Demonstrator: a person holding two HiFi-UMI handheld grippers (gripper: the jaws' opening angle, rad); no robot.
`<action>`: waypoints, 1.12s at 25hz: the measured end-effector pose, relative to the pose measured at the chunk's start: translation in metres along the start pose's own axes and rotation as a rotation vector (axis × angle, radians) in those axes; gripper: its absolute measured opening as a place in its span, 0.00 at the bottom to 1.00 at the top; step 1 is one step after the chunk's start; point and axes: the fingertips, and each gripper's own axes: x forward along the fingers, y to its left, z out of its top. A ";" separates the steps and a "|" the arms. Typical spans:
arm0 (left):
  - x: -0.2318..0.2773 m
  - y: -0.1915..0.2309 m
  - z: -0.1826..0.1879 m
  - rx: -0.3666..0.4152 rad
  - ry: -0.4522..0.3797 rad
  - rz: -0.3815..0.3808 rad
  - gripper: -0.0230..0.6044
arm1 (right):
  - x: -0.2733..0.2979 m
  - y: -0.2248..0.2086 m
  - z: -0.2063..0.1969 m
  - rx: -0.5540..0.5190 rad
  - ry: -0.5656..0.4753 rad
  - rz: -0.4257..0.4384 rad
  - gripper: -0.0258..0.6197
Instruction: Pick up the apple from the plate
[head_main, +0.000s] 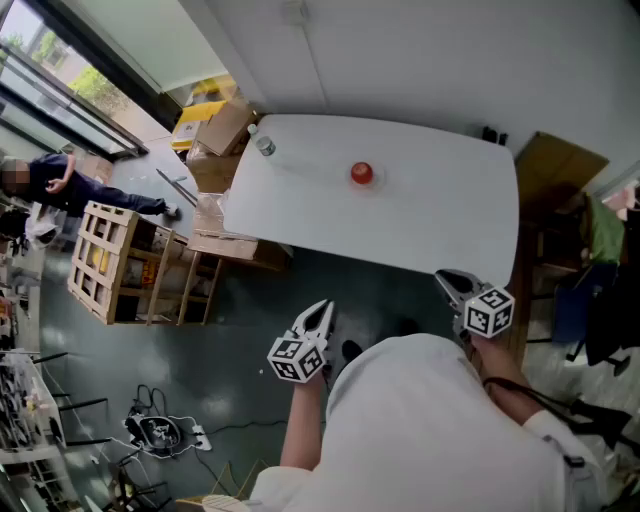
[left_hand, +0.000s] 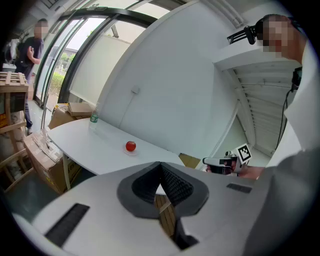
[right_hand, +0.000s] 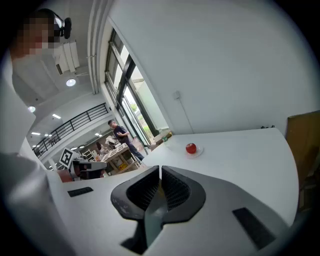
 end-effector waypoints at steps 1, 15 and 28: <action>0.000 -0.001 -0.001 0.001 0.002 0.000 0.04 | -0.001 0.000 0.000 0.000 -0.001 0.002 0.11; 0.005 -0.008 -0.008 0.003 0.005 0.017 0.04 | -0.007 -0.006 0.000 0.003 -0.006 0.017 0.11; 0.017 -0.027 -0.024 -0.027 -0.004 0.069 0.04 | -0.025 -0.033 -0.001 0.022 0.030 0.077 0.11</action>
